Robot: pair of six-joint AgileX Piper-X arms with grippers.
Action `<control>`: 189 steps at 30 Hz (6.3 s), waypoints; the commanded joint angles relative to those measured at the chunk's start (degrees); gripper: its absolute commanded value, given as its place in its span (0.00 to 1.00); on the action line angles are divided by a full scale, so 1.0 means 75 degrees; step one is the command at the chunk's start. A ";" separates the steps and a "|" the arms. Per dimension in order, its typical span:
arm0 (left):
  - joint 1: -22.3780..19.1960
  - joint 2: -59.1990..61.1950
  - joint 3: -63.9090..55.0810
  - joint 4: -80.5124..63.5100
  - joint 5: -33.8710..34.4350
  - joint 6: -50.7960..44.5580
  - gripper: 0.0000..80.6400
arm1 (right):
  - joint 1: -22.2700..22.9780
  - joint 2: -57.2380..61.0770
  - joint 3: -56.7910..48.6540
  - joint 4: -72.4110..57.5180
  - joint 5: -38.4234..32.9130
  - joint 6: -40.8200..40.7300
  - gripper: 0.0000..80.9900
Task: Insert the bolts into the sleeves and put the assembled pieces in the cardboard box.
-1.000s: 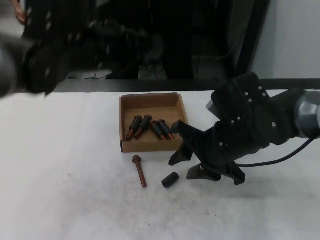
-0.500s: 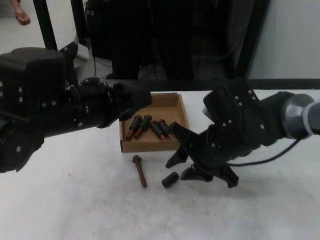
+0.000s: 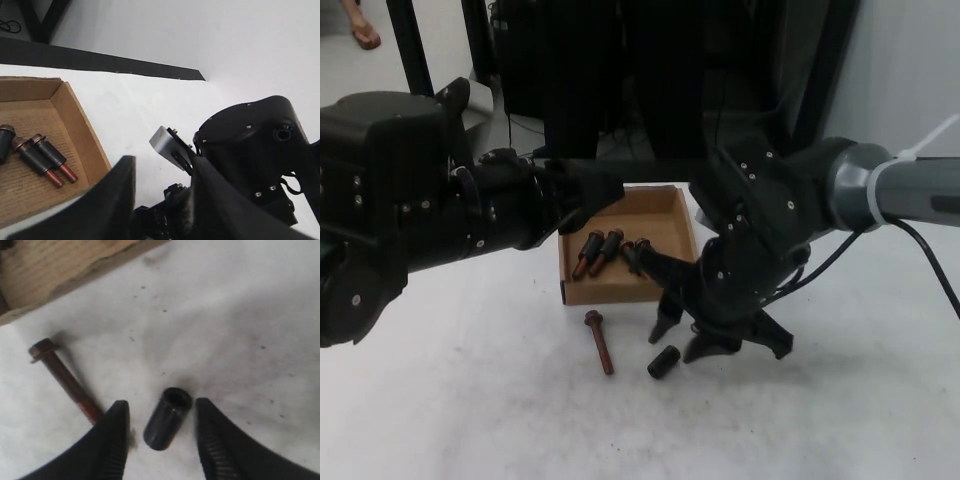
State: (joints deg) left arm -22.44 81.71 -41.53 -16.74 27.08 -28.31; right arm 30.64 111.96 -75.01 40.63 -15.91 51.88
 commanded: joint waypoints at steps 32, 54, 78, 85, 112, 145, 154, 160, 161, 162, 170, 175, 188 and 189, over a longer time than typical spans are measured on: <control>0.0000 -0.0275 0.0007 0.0859 -0.0643 -0.0453 0.42 | 0.0505 0.0379 -0.0064 -0.0315 0.0393 0.0687 0.00; 0.0159 0.0724 -0.1585 0.5452 -0.0566 -0.1133 0.36 | 0.0505 -0.0801 -0.0022 -0.0772 0.0824 -0.2085 0.00; -0.0482 0.3383 -0.3876 0.7431 -0.0727 -0.1215 0.36 | 0.0471 -0.4384 0.2070 -0.1833 0.0220 -0.4080 0.00; -0.0653 0.4038 -0.4203 0.7923 -0.0931 -0.1363 0.36 | 0.0470 -0.5654 0.3321 -0.3191 -0.0882 -0.3501 0.00; -0.0527 0.4539 -0.4585 0.7225 -0.1941 -0.1553 0.36 | 0.0470 -0.6226 0.3624 -0.3112 -0.1353 -0.3603 0.00; -0.1016 0.5304 -0.4952 0.8134 -0.1994 -0.0926 0.01 | 0.0470 -0.6888 0.3624 -0.3009 -0.1804 -0.3603 0.00; -0.1101 0.4256 -0.4796 0.6901 -0.2059 -0.0300 0.01 | 0.0470 -0.7619 0.3865 -0.1472 -0.1506 -0.4767 0.00; -0.1311 0.3033 -0.4103 0.5846 -0.2080 -0.0280 0.01 | 0.0470 -0.8722 0.4933 -0.1466 -0.1506 -0.4511 0.00; -0.1370 0.2785 -0.3887 0.5671 -0.2079 -0.0280 0.01 | 0.0470 -0.8936 0.5091 -0.1466 -0.1491 -0.4511 0.00; -0.1438 0.2521 -0.3645 0.5466 -0.2137 -0.0280 0.01 | 0.0470 -0.9143 0.5225 -0.1466 -0.1493 -0.4511 0.00; -0.1825 0.0372 -0.1495 0.4022 -0.2449 -0.0280 0.01 | 0.0504 -0.9961 0.5767 -0.1447 -0.1366 -0.4275 0.00; -0.2154 -0.1131 -0.0084 0.3119 -0.2673 -0.0373 0.01 | 0.0583 -0.9929 0.5923 -0.1389 -0.1459 -0.4393 0.00; -0.4021 -0.3611 0.2999 0.0571 -0.3383 -0.0624 0.01 | 0.1350 -0.9929 0.6878 -0.1899 -0.1291 -0.4867 0.00; -0.4127 -0.3608 0.3198 0.0192 -0.3457 -0.0625 0.01 | 0.1435 -0.9901 0.6988 -0.2110 -0.1291 -0.4863 0.00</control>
State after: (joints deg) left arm -51.74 55.34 -19.72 -10.29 2.86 -33.11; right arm 40.89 37.70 -22.94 26.58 -25.32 16.00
